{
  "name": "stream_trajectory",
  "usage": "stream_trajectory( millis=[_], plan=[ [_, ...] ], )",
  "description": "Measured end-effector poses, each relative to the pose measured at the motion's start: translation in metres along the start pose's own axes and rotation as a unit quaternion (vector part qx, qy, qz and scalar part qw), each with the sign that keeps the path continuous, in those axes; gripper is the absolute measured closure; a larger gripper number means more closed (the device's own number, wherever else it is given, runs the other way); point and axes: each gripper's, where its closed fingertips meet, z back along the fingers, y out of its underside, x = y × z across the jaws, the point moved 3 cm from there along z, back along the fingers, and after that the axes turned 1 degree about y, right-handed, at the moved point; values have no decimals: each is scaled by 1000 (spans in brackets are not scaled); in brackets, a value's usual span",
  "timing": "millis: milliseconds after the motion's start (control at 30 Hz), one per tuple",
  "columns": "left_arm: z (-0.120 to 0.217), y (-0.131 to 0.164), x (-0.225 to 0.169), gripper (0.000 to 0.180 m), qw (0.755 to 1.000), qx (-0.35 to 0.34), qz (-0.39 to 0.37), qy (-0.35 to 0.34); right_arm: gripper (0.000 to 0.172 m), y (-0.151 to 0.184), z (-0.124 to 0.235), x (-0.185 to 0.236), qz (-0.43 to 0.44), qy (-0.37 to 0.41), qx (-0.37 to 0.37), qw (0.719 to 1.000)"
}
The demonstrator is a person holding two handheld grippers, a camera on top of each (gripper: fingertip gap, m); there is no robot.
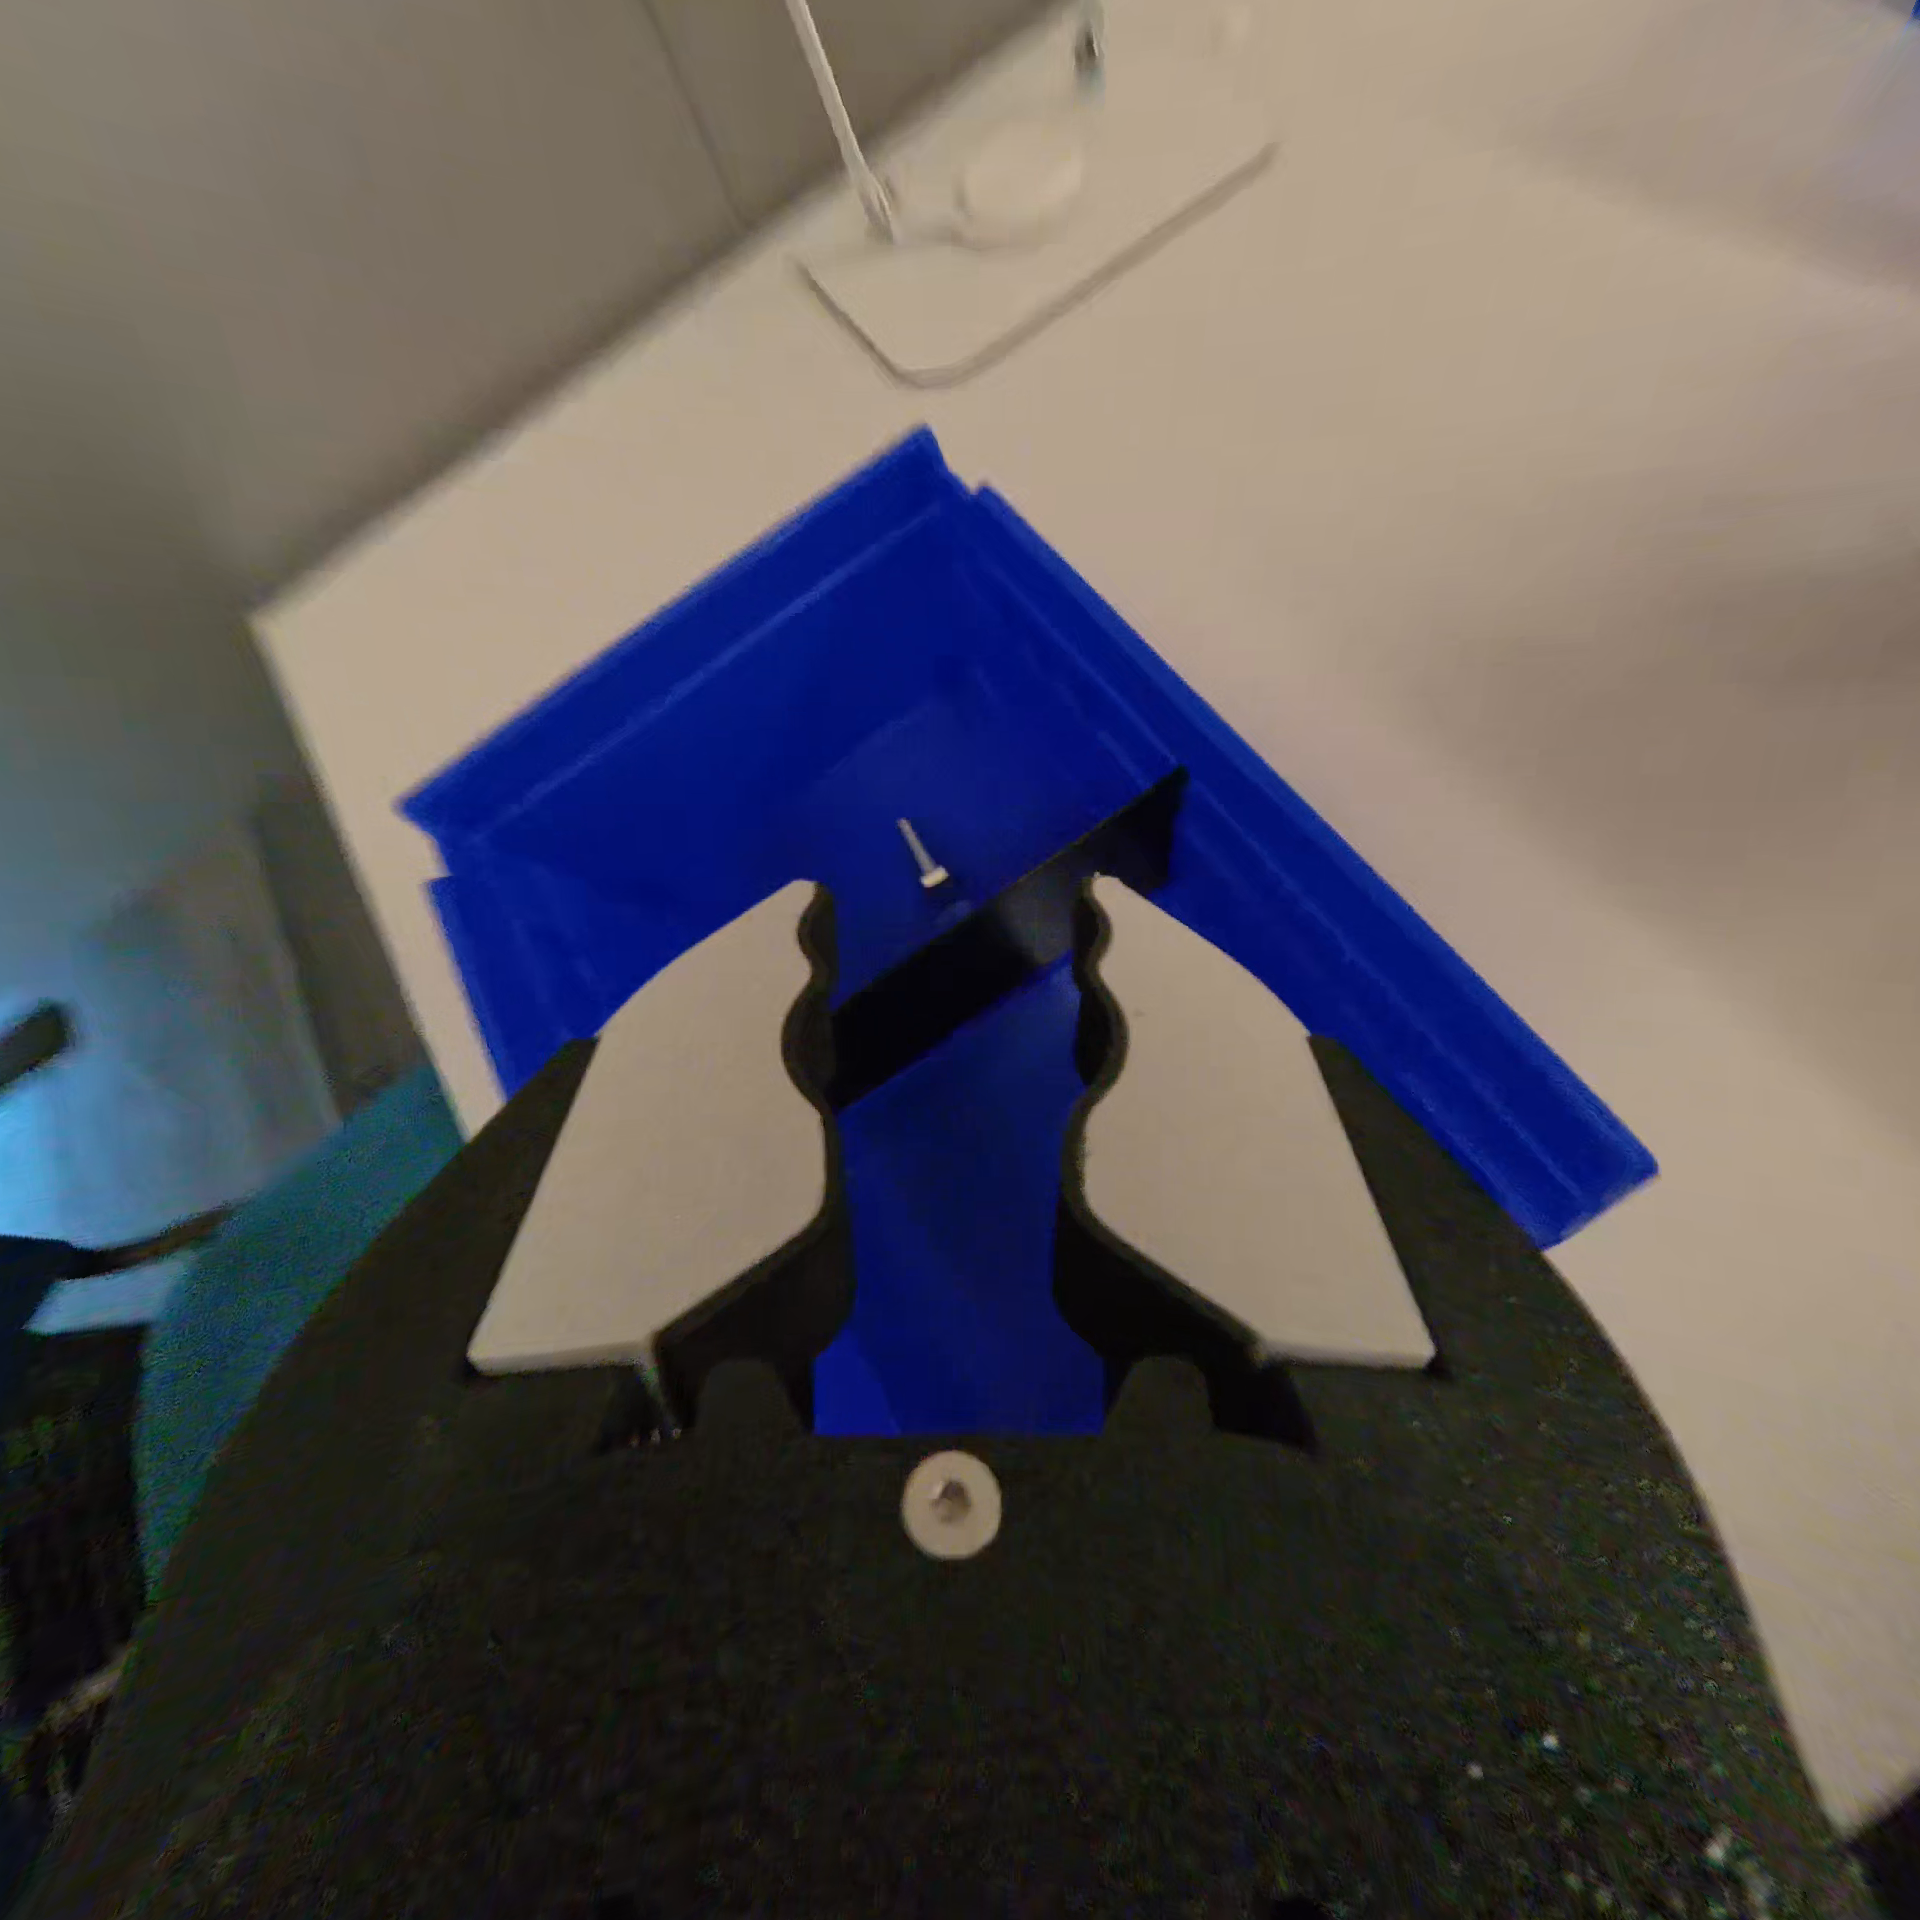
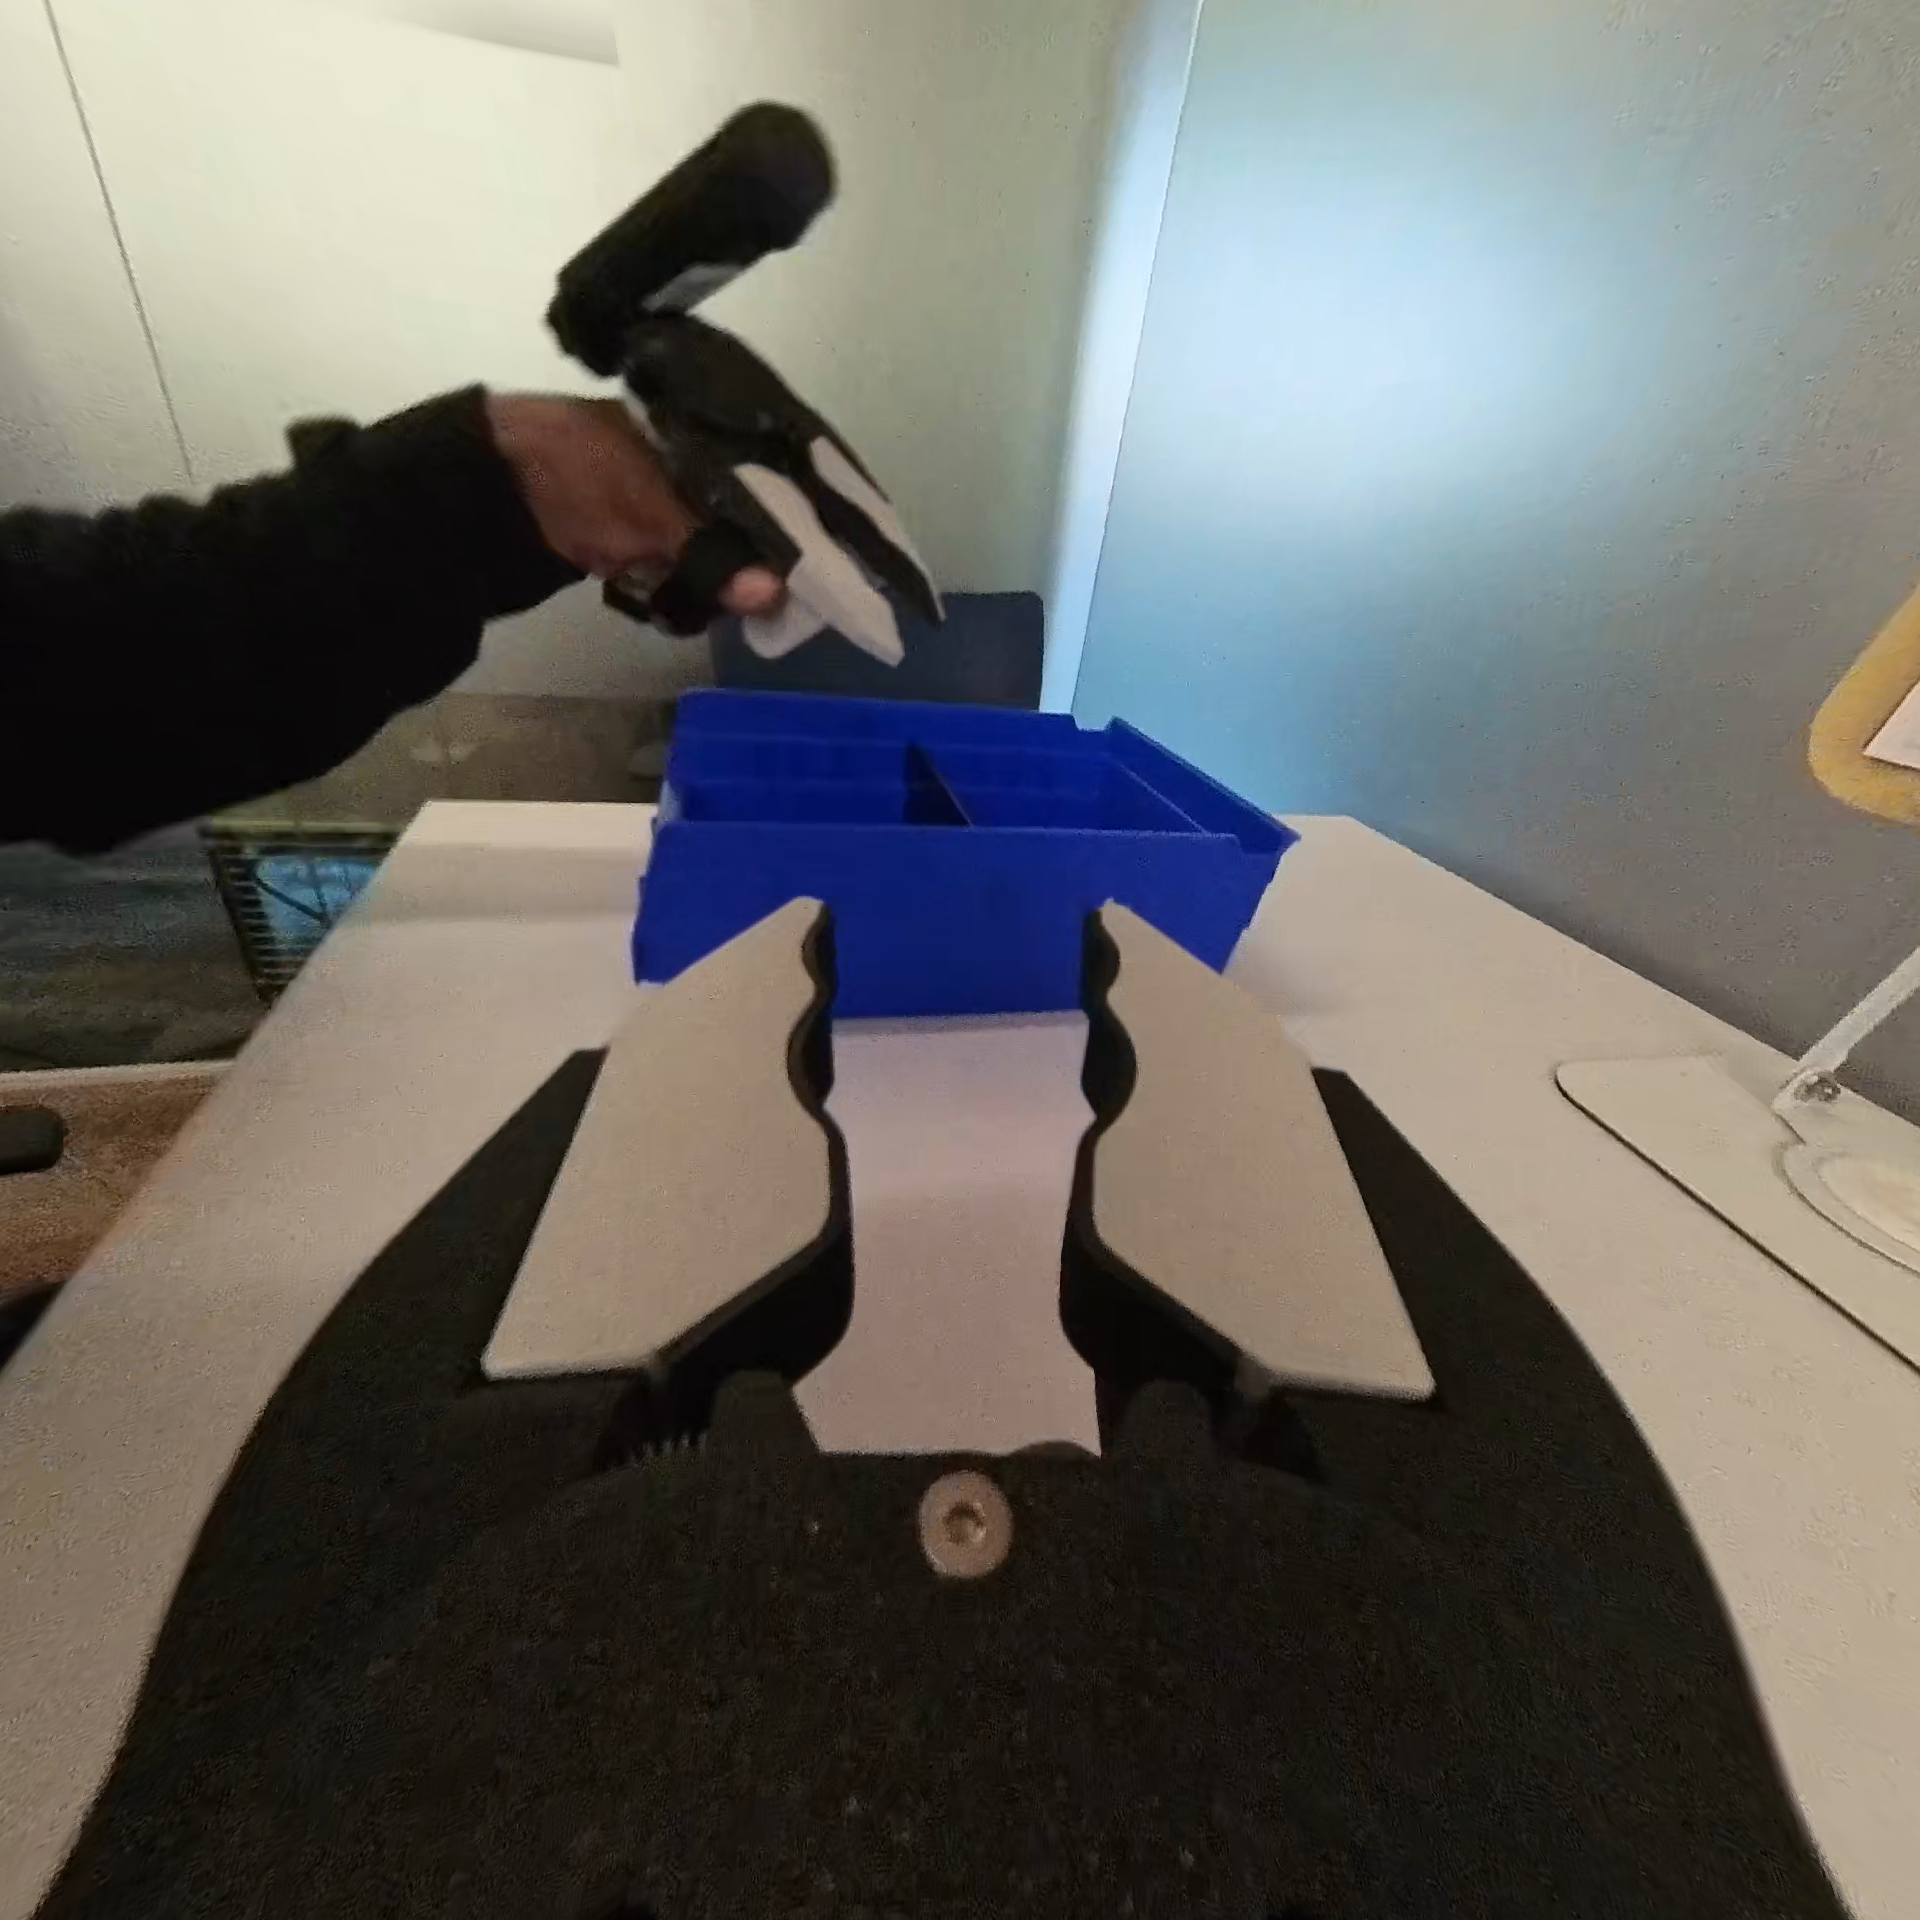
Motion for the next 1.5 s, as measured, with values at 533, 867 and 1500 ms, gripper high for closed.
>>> stream_trajectory(
  millis=[533,867,1500],
  plan=[
    [-151,34,27,134,922,363,26,132,134,20,20,-20,54,59,60,995],
    [-162,49,22,170,902,411,-33,126,136,15,24,-21,69,71,53,994],
    [-126,-52,-196,171,867,219,-256,366,134,20,33,-45,5,118,22,993]
  ],
)
